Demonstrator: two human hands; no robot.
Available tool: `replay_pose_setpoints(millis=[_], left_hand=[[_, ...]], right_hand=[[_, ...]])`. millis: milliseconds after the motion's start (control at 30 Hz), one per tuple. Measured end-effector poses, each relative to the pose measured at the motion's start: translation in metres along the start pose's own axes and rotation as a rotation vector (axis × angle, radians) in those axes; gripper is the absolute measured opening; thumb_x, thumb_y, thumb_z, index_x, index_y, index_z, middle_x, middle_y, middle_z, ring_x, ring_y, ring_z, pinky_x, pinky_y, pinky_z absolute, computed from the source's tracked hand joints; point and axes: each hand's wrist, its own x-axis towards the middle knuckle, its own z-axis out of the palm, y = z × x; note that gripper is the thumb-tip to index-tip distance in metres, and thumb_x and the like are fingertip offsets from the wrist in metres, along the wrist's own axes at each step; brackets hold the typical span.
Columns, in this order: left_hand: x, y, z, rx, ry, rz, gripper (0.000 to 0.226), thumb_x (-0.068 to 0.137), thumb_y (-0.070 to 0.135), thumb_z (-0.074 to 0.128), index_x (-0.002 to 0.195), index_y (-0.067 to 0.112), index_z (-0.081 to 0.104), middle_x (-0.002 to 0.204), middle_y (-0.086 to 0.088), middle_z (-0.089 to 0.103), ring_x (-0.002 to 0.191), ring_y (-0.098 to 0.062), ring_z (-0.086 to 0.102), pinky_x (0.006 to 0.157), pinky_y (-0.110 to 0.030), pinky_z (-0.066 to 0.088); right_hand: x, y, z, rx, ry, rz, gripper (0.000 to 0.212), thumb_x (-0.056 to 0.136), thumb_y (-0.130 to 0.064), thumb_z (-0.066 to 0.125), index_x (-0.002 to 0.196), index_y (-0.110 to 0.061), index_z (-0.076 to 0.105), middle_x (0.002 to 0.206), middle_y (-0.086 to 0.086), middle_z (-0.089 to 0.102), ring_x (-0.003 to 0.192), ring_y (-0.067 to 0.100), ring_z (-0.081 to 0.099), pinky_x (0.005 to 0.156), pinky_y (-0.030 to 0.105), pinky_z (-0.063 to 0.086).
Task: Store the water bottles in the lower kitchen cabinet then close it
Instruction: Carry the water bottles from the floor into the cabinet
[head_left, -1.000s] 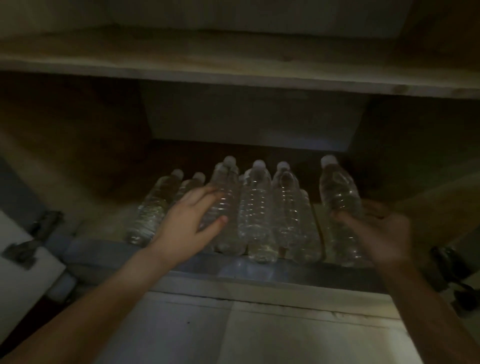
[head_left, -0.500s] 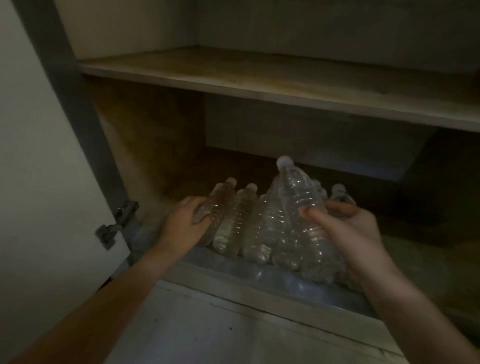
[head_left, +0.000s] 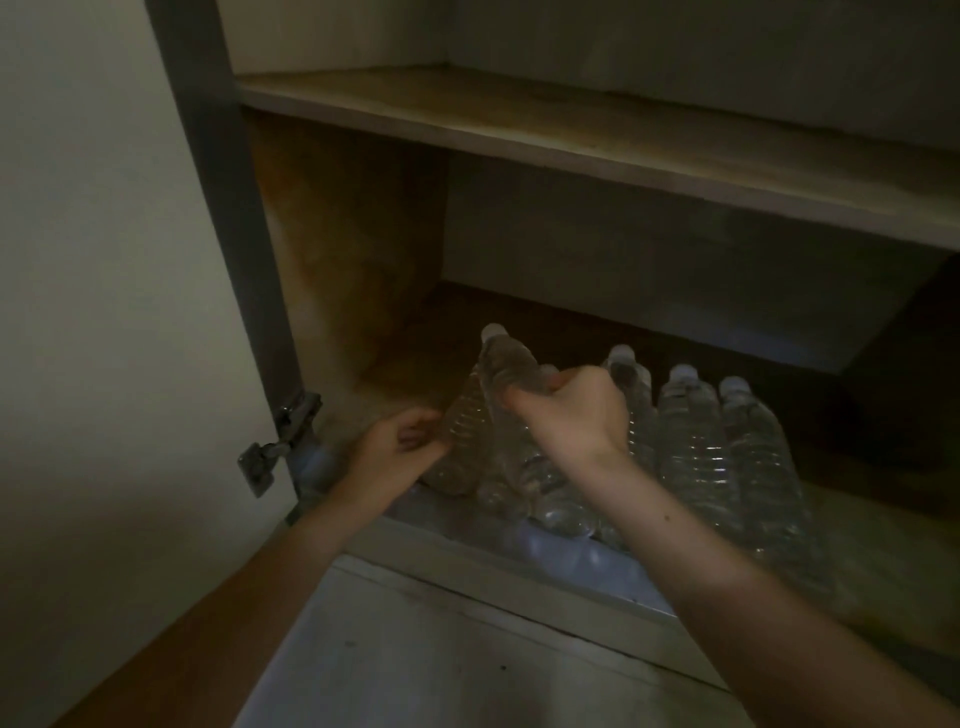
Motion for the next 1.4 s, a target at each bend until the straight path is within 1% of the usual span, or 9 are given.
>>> replay_pose_setpoints(millis=[100,233,433,600,800,1000,1100,1233,1400], left_hand=[[0.003,-0.003,0.001,-0.042,0.005,-0.005,0.029,0.081,0.008,0.076,0.094,0.031,0.064,0.097,-0.002,0.068,0.101,-0.023,0.065,0.092,-0.034,0.052],[0.005,-0.004,0.001,-0.037,0.02,0.016,0.03,0.078,0.01,0.079,0.097,0.03,0.066,0.094,-0.001,0.07,0.093,-0.018,0.067,0.078,-0.025,0.052],[0.004,0.002,-0.002,-0.064,-0.02,0.0,0.03,0.077,0.01,0.08,0.096,0.03,0.066,0.095,0.002,0.067,0.094,-0.012,0.065,0.072,-0.019,0.049],[0.005,0.003,0.001,-0.157,-0.067,-0.013,0.043,0.08,0.007,0.076,0.112,0.031,0.063,0.107,0.009,0.064,0.103,-0.009,0.062,0.085,-0.023,0.051],[0.008,0.002,0.008,-0.186,-0.033,-0.009,0.045,0.081,0.001,0.074,0.122,0.016,0.065,0.101,0.008,0.065,0.089,0.004,0.061,0.064,-0.003,0.047],[0.009,0.0,0.005,-0.17,-0.032,-0.022,0.042,0.081,0.005,0.075,0.119,0.019,0.066,0.115,-0.004,0.066,0.105,-0.01,0.063,0.084,-0.017,0.048],[0.008,0.0,0.004,-0.206,-0.06,-0.041,0.038,0.084,0.005,0.072,0.119,0.019,0.065,0.119,-0.008,0.067,0.113,-0.02,0.062,0.097,-0.031,0.049],[0.006,0.001,0.0,-0.234,-0.115,-0.052,0.04,0.088,0.001,0.066,0.125,0.016,0.063,0.122,-0.006,0.065,0.104,-0.006,0.063,0.081,-0.014,0.051],[0.008,0.0,0.0,-0.233,-0.121,-0.055,0.045,0.087,-0.007,0.061,0.128,0.012,0.059,0.127,-0.01,0.062,0.111,-0.013,0.059,0.078,-0.01,0.051]], right_hand=[[0.01,0.001,0.018,-0.067,0.022,-0.009,0.039,0.078,-0.051,0.07,0.063,-0.016,0.066,0.06,-0.002,0.066,0.056,0.014,0.064,0.046,0.023,0.04],[0.021,0.006,0.034,-0.185,0.059,-0.039,0.042,0.07,-0.059,0.068,0.078,-0.017,0.067,0.069,0.001,0.069,0.066,0.02,0.068,0.059,0.036,0.058],[0.039,-0.007,0.014,-0.328,-0.231,0.029,0.059,0.076,-0.066,0.064,0.1,-0.012,0.064,0.086,0.001,0.069,0.075,0.016,0.066,0.059,0.029,0.051],[0.042,-0.018,-0.004,-0.3,-0.348,-0.005,0.091,0.071,-0.047,0.081,0.147,-0.024,0.036,0.134,0.002,0.056,0.112,0.018,0.056,0.086,0.03,0.047],[0.036,-0.013,0.001,-0.276,-0.234,-0.079,0.035,0.082,-0.046,0.07,0.108,-0.023,0.066,0.098,-0.005,0.068,0.093,0.019,0.066,0.087,0.039,0.056],[0.031,0.002,0.005,-0.141,-0.226,-0.06,0.066,0.08,-0.046,0.072,0.137,-0.019,0.053,0.109,0.0,0.069,0.097,0.019,0.068,0.085,0.035,0.058],[0.026,0.001,0.002,-0.069,-0.28,-0.051,0.059,0.084,-0.041,0.07,0.137,-0.021,0.053,0.104,-0.003,0.068,0.094,0.016,0.068,0.08,0.029,0.055],[0.012,0.009,-0.001,-0.078,-0.253,-0.176,0.032,0.089,-0.039,0.066,0.117,-0.023,0.062,0.091,-0.011,0.066,0.077,0.003,0.064,0.063,0.011,0.049],[-0.008,0.018,-0.009,-0.237,-0.298,-0.419,0.052,0.077,-0.048,0.076,0.121,-0.024,0.066,0.115,-0.006,0.061,0.105,0.008,0.058,0.09,0.025,0.051]])
